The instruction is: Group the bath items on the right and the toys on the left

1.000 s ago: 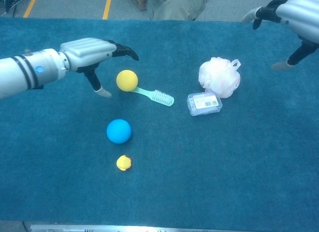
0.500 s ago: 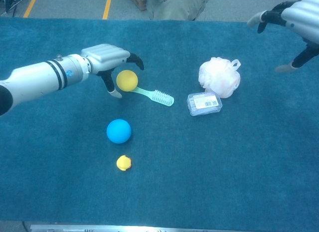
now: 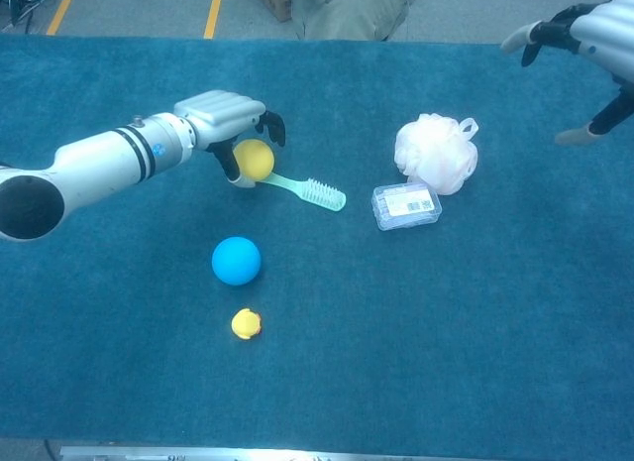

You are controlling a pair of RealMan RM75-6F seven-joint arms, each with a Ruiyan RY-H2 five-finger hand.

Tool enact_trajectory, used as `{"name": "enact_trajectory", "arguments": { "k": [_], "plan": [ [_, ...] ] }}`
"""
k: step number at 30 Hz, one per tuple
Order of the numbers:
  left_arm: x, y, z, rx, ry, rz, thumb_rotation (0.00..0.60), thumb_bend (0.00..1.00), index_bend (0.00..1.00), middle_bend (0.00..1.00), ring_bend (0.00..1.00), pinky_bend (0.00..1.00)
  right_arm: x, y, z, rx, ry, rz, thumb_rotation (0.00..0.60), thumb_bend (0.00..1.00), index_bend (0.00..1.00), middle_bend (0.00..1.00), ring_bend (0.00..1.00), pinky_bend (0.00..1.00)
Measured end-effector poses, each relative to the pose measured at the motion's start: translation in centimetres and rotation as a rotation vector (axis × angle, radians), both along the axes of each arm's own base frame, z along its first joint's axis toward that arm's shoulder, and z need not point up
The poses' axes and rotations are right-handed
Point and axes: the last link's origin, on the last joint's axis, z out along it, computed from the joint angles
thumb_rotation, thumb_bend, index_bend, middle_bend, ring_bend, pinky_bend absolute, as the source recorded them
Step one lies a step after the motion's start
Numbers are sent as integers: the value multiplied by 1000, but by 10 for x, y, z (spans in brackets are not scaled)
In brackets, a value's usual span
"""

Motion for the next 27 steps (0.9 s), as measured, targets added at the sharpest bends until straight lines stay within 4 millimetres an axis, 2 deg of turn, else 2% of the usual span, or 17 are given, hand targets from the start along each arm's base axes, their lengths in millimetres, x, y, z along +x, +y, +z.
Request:
{"name": "enact_trajectory", "arguments": {
  "k": [6,17,27],
  "plan": [
    [-3,3,-6,2,-2,23,600,203,335,315,301,199,-3,-1,1,-2,0,-7,600,2,207,321,198,326],
    [-11,7,-11,11,-36,62,600,246,444,470,483,232,-5,-1,0,-1,1,-14,600,2,215,321,198,326],
    [-16,-5,10,1,-66,35,600,246,446,477,472,234,-4,-1,-3,6,-1,-14,600,2,216,321,198,327]
  ]
}}
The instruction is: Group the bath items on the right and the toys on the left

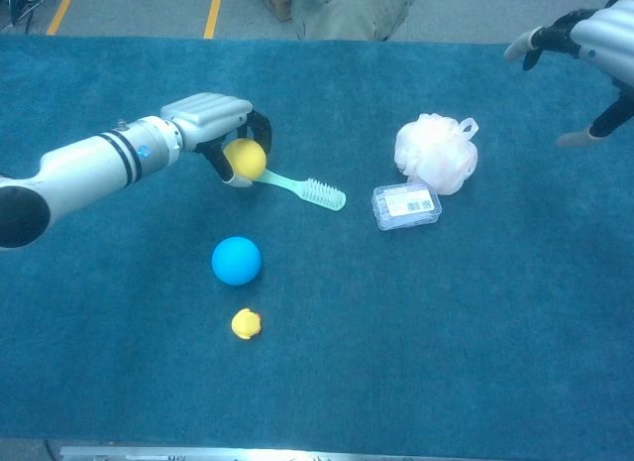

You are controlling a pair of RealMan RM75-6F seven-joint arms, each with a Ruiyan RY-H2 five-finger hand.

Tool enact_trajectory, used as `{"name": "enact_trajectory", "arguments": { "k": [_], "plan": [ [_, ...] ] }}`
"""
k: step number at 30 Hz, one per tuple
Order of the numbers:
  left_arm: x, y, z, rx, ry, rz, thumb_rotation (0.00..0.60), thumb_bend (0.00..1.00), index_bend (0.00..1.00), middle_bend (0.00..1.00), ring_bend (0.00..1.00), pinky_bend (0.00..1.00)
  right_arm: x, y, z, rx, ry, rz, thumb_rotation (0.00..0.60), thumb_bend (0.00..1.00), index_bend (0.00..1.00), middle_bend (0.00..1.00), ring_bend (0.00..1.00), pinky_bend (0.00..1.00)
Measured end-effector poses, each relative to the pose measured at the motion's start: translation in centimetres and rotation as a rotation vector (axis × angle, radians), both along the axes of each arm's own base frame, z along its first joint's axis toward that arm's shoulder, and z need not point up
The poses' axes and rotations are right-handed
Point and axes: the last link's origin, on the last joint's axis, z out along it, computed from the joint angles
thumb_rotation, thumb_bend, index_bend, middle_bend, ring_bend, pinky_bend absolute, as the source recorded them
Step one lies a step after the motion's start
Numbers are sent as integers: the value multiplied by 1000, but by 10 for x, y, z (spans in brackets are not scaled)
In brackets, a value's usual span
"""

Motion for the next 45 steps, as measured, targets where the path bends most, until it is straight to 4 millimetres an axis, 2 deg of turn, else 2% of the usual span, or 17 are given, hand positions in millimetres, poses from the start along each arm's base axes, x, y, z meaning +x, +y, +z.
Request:
{"name": "enact_trajectory", "arguments": {
  "k": [9,17,25,40,45],
  "plan": [
    [-17,-30,25,-40,4,-9,600,246,442,471,455,234,4,4,-9,21,6,12,600,2,216,322,199,327],
    [-31,-51,26,-88,7,32,600,246,433,469,449,234,8,11,-11,27,5,26,600,2,216,321,198,327],
    [-38,-54,24,-127,41,63,600,246,344,379,348,217,6,16,-6,16,5,21,600,2,216,321,198,326],
    [-36,-51,28,-124,97,69,599,246,292,326,286,191,6,18,-3,12,0,24,600,2,216,321,199,327],
    [-35,-49,36,-100,95,84,570,245,291,325,282,188,9,18,-4,16,-1,29,600,2,216,322,198,327]
  ]
}}
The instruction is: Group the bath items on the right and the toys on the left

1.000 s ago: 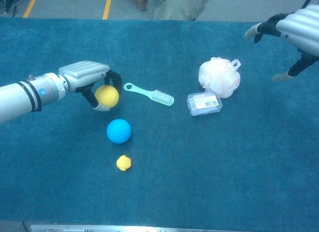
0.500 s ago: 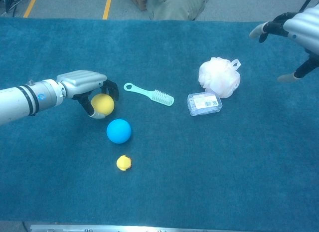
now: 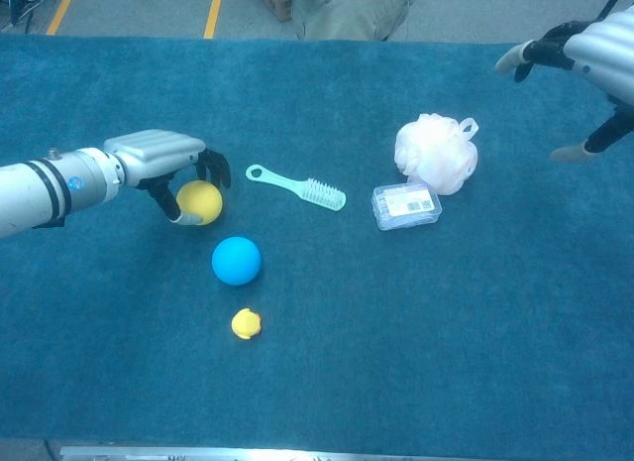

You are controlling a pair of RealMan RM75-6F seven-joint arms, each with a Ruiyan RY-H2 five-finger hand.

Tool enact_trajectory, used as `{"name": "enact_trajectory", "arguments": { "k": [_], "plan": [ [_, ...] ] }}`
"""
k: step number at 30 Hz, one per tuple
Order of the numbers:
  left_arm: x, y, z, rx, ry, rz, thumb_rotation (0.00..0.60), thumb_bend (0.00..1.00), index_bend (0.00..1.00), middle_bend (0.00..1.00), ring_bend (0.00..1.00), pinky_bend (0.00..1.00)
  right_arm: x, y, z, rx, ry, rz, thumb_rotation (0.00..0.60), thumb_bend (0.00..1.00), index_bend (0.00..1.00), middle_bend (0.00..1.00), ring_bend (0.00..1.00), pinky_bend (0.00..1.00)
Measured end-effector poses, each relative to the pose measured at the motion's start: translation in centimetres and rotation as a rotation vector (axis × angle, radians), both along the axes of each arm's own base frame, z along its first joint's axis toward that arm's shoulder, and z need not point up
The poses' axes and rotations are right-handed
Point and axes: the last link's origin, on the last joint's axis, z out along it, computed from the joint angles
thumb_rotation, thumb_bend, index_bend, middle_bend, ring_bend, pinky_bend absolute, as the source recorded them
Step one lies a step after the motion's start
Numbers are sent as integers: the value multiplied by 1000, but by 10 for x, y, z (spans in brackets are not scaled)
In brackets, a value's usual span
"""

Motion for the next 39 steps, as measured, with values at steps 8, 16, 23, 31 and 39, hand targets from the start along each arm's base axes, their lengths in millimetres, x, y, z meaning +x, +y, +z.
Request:
{"name": "enact_trajectory", "arguments": {
  "k": [8,16,23,31,39],
  "plan": [
    [2,4,16,41,-5,7,548,244,291,323,281,188,6,-1,-3,14,3,14,600,2,216,321,198,326],
    [3,10,39,110,-9,-2,549,244,291,322,281,188,14,-3,-9,37,15,26,600,2,216,321,198,326],
    [0,11,72,236,-38,-13,535,242,291,317,264,188,23,0,-21,99,64,65,600,2,216,321,198,326],
    [-10,-4,113,396,-110,-39,472,241,290,304,258,177,42,-1,-40,153,105,128,600,1,216,316,192,289],
    [-26,-37,149,472,-125,-49,343,240,283,293,237,162,57,-7,-60,208,159,120,600,0,216,265,122,215]
  ]
}}
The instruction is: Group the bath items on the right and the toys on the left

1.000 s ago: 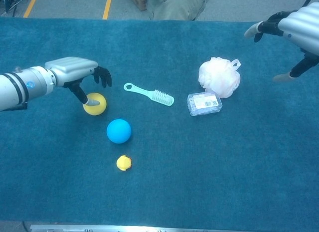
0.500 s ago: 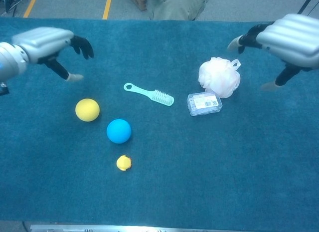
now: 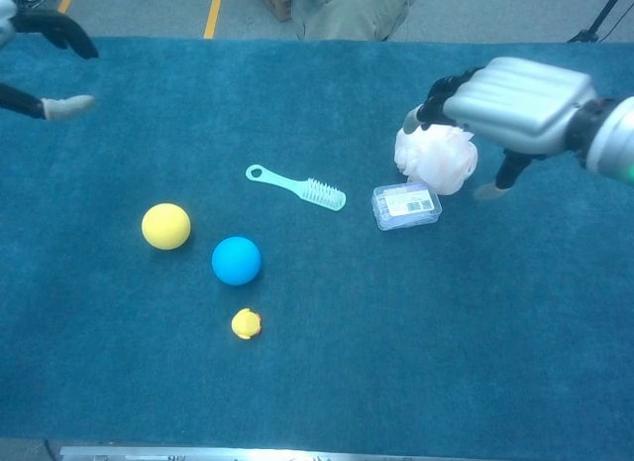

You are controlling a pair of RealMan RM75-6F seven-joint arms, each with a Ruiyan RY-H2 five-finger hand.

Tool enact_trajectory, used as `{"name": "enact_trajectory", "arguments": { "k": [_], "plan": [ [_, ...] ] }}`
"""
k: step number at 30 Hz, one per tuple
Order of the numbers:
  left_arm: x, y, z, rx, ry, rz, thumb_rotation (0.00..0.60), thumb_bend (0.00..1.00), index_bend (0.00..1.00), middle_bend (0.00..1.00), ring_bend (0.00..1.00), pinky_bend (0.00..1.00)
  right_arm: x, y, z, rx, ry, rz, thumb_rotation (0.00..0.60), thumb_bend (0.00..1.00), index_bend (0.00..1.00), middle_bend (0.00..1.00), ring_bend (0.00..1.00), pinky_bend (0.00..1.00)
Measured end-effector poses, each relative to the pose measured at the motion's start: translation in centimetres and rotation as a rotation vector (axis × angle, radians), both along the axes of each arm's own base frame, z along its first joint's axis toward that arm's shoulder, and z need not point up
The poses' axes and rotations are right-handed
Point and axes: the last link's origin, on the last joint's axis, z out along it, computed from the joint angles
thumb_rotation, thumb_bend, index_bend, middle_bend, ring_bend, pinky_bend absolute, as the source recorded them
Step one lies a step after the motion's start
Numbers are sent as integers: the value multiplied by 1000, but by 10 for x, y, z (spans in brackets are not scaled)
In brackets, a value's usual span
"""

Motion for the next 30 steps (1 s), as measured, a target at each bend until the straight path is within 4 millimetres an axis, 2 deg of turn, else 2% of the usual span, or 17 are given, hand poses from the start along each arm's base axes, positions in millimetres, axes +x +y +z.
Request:
{"name": "enact_trajectory", "arguments": {
  "k": [11,20,30],
  "plan": [
    [-6,-32,22,10,14,-6,304,240,280,290,225,144,41,-8,-56,86,41,20,585,0,216,241,97,181],
    [-15,-45,36,25,10,17,294,239,279,286,219,136,73,-20,-98,108,56,-10,552,0,216,242,94,166],
    [-19,-54,42,28,6,28,289,239,278,280,211,130,86,-41,-131,74,92,-61,550,0,216,241,94,166]
  ]
}}
